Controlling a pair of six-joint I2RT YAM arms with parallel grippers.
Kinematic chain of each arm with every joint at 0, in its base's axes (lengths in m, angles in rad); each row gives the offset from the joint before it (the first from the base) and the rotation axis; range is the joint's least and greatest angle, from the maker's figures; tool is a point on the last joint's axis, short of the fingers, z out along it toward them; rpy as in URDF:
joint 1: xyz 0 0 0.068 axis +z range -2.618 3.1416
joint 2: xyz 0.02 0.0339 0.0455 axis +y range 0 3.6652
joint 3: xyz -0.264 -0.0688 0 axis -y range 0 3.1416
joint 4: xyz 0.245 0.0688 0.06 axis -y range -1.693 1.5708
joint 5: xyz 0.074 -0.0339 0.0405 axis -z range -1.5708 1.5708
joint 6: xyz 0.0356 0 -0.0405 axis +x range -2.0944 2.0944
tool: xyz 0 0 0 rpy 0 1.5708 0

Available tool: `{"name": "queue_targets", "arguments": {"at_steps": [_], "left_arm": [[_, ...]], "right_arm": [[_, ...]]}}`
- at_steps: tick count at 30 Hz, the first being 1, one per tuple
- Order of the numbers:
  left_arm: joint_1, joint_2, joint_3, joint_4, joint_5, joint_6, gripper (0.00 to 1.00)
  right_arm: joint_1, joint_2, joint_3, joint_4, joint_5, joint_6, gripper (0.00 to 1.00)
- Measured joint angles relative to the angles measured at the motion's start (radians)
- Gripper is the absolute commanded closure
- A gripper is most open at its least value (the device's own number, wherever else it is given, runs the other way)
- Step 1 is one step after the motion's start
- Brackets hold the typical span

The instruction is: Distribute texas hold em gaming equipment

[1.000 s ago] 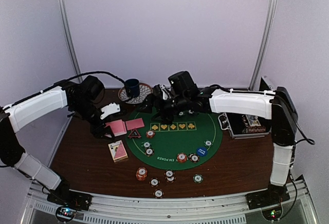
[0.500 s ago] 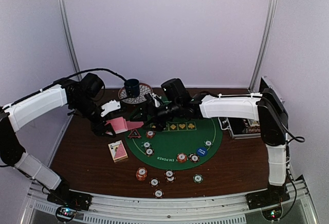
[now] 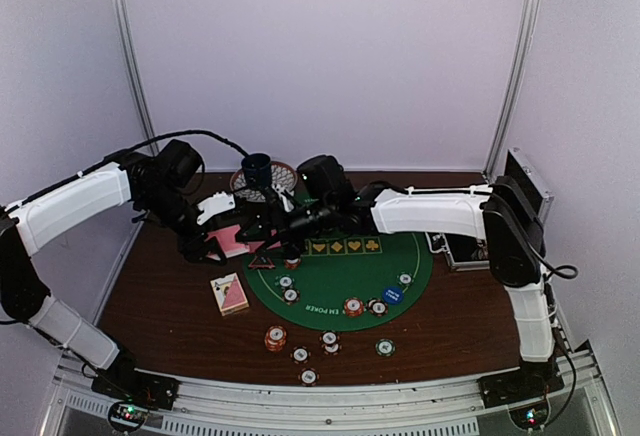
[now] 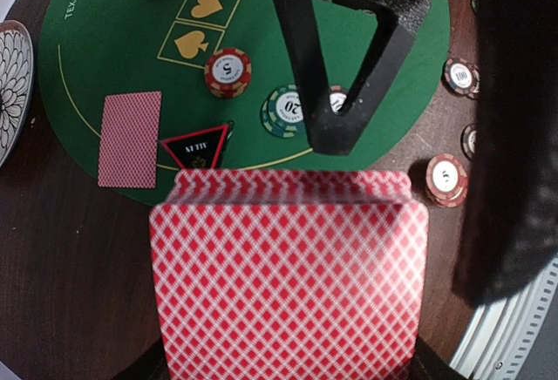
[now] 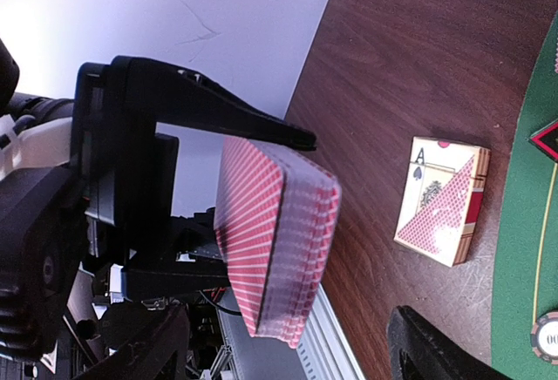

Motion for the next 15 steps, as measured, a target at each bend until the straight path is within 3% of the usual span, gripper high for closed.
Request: {"name": "queue_targets", "arguments": {"at_steps": [15], "left_arm": [[0.008,0.002,0.007,0.001,0.002,-0.013,0.98]], "right_arm": [[0.017,0.124,0.14,0.019,-0.074,0.024,0.18]]}}
